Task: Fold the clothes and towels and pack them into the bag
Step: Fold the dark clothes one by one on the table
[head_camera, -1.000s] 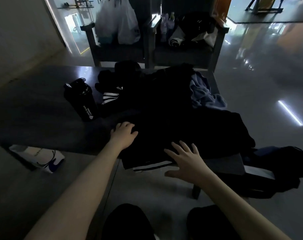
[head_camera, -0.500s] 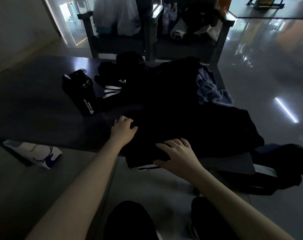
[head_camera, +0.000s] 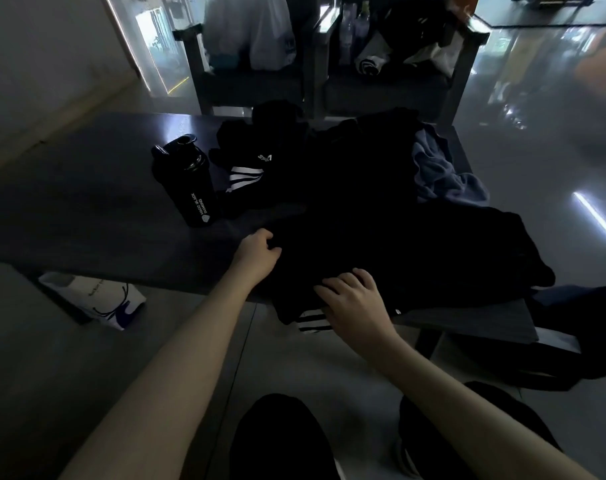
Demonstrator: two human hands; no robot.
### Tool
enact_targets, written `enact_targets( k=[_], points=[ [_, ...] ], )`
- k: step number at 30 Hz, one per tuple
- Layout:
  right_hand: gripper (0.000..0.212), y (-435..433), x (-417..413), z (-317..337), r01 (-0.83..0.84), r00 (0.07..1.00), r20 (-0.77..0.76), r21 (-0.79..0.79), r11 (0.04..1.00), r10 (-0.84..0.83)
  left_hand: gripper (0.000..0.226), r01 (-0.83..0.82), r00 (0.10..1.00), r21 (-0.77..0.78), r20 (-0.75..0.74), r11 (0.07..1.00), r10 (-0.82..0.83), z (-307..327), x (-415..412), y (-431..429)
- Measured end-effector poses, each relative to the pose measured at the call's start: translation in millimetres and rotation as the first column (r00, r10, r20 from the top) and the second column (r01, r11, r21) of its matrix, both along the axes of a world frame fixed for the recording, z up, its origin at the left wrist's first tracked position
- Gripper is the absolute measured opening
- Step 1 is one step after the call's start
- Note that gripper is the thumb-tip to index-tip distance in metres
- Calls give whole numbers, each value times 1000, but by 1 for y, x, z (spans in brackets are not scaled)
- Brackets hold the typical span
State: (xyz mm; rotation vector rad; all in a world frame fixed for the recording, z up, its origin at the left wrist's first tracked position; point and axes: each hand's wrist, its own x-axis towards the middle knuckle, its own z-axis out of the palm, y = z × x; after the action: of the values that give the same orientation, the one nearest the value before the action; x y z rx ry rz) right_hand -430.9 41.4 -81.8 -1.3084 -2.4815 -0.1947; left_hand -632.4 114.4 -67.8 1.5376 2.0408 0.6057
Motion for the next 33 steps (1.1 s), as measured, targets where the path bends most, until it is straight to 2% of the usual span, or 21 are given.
enact_targets(
  k=[3,6,10,12,15,21,26,30,33],
  points=[
    [29,4,14,17,-81,994,-67,100,992,88,47,-36,998,6,43,999,35,-1,0,8],
    [30,7,32,31,-182,981,-40,125,975,188,55,-47,997,5,58,999,46,0,4,18],
    [32,2,48,27,-208,978,34,55,976,207,59,35,995,-37,-95,999,-38,3,14,32],
    [32,-3,52,19,-205,978,32,13,979,205,46,86,983,-65,-159,994,-95,3,19,38],
    [32,-10,51,11,-206,978,35,-20,978,207,23,100,978,-47,-177,994,-107,3,18,45],
    [33,-17,44,-2,-151,988,4,-30,988,151,35,52,998,16,-22,999,-51,6,10,53],
    [31,-22,29,-9,-104,995,1,-39,994,104,61,115,987,-104,121,988,-102,7,23,54],
    [30,-23,31,-11,-103,994,-30,-31,994,102,32,175,985,-127,36,976,-171,10,35,67],
    [29,-26,36,-14,-120,992,-46,-16,993,120,28,164,985,-115,80,980,-156,12,37,72]
  ],
)
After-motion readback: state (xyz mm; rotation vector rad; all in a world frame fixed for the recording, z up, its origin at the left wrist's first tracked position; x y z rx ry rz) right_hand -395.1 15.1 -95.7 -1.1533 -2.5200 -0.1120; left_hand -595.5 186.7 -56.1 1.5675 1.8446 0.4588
